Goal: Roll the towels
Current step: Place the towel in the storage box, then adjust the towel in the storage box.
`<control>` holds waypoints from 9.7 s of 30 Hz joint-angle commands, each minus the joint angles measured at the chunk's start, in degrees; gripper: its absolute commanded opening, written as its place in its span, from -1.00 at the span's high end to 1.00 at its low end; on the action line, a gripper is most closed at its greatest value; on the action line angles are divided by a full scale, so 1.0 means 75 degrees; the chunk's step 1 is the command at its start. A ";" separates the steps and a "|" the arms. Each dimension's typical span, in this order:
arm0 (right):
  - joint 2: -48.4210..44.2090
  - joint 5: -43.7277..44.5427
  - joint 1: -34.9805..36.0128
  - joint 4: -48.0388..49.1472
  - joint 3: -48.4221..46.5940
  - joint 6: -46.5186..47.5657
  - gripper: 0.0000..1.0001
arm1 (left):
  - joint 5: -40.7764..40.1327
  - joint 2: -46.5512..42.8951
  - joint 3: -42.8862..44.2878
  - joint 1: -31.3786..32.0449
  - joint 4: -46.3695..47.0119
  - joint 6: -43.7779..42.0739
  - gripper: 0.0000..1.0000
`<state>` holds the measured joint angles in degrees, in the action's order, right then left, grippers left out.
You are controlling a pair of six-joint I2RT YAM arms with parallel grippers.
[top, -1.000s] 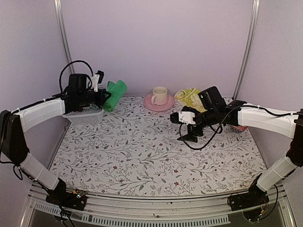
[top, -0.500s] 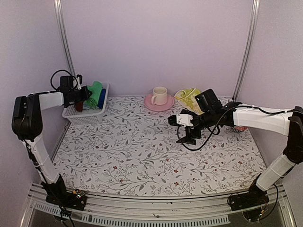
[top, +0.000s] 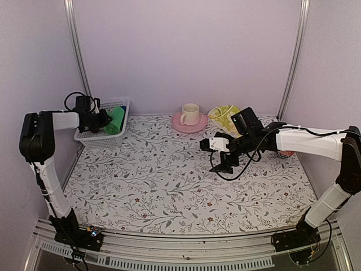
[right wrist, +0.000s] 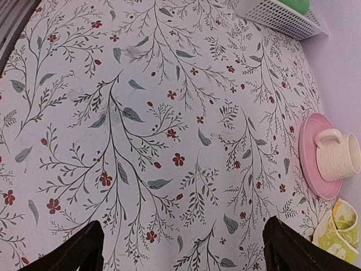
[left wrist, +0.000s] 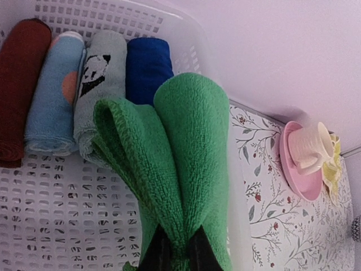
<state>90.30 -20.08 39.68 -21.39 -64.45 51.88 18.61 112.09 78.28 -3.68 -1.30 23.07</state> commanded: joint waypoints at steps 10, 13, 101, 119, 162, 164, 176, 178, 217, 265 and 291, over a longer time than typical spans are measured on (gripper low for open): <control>0.0094 0.0047 -0.0029 0.0074 -0.0085 0.0026 -0.98 | 0.0667 0.0376 -0.0766 -0.0163 0.0105 0.1181 1.00; 0.0093 0.0085 -0.0015 0.0077 -0.0091 0.0044 -0.98 | 0.1153 0.0572 -0.0771 -0.0222 0.0138 0.1362 1.00; 0.0449 0.0796 0.0418 0.0250 0.0035 0.0240 -0.98 | -0.0183 0.0928 0.0941 0.0146 -0.1903 0.0762 -0.17; 0.0569 0.0837 0.0515 0.0262 0.0027 0.0232 -0.98 | 0.1460 0.0807 -0.0781 -0.0587 -0.0085 0.1718 0.69; 0.0606 0.1103 0.0747 0.0267 0.0068 0.0347 -0.98 | -0.1613 -0.0830 -0.1048 -0.0340 -0.0971 0.1303 -0.21; 0.0636 0.1123 0.0752 0.0262 0.0063 0.0349 -0.98 | -0.1965 -0.1213 -0.1043 -0.0109 -0.0991 0.1178 -0.19; 0.0682 0.1286 0.0846 0.0268 0.0062 0.0372 -0.98 | -0.3242 -0.1071 -0.0290 0.1218 -0.1988 0.0639 -0.13; 0.0647 0.1264 0.0853 0.0273 0.0073 0.0372 -0.98 | -0.3504 -0.0896 -0.0279 0.1300 -0.2005 0.0558 -0.15; 0.0616 0.1305 0.0856 0.0285 0.0092 0.0396 -0.98 | -0.2487 0.0532 -0.0149 0.0984 -0.2362 0.0254 0.53; 0.0683 0.1409 0.0918 0.0308 0.0097 0.0419 -0.98 | -0.0318 -0.0958 -0.0667 0.0444 -0.1401 0.0835 -0.25; 0.0902 0.1471 0.0920 0.0319 0.0108 0.0442 -0.98 | -0.0028 0.1147 -0.0113 0.0450 -0.0505 0.0470 0.30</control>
<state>96.20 -9.47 46.15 -19.84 -64.10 55.09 16.58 117.01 77.69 -0.64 -5.98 28.47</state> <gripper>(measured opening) 0.989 0.338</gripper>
